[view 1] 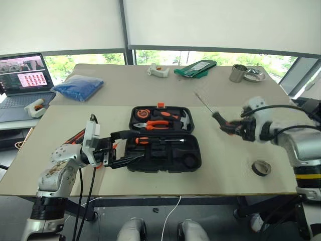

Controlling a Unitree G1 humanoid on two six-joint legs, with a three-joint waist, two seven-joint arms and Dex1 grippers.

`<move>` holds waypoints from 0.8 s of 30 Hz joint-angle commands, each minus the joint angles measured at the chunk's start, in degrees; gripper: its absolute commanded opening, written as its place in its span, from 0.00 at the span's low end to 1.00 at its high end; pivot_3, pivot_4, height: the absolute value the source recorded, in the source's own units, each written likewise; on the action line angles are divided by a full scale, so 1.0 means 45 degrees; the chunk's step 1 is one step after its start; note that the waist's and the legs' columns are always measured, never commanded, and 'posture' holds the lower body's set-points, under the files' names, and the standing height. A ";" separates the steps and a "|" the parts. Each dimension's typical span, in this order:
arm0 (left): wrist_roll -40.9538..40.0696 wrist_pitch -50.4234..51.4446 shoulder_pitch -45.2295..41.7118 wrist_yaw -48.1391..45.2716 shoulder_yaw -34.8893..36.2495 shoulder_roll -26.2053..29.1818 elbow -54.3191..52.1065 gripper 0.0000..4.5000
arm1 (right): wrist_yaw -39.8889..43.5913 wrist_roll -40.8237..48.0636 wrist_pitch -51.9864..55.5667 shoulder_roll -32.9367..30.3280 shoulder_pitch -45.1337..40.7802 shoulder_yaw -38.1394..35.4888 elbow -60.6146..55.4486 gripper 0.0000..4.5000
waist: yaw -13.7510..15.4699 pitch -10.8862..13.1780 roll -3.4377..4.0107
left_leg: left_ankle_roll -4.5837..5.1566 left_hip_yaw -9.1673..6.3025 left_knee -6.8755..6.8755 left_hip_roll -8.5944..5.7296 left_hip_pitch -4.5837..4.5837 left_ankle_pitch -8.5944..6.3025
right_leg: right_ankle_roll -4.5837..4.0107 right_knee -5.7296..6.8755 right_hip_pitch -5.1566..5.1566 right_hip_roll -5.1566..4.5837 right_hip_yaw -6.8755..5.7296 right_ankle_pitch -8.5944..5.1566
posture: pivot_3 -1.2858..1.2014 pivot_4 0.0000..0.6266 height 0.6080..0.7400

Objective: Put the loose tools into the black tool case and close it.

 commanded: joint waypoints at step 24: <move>0.0254 -0.1081 0.1930 0.1085 0.1608 0.0730 0.0015 1.00 | 0.2930 -0.6041 -0.4102 0.2430 -0.3827 0.5885 0.4412 0.22 | 0.0060 0.0005 -0.0006 | -0.0108 0.0028 0.0013 0.0005 -0.0102 0.0006 | -0.0130 0.0052 -0.0132 -0.0010 -0.0009 0.0083 | 0.52 0.24 1.00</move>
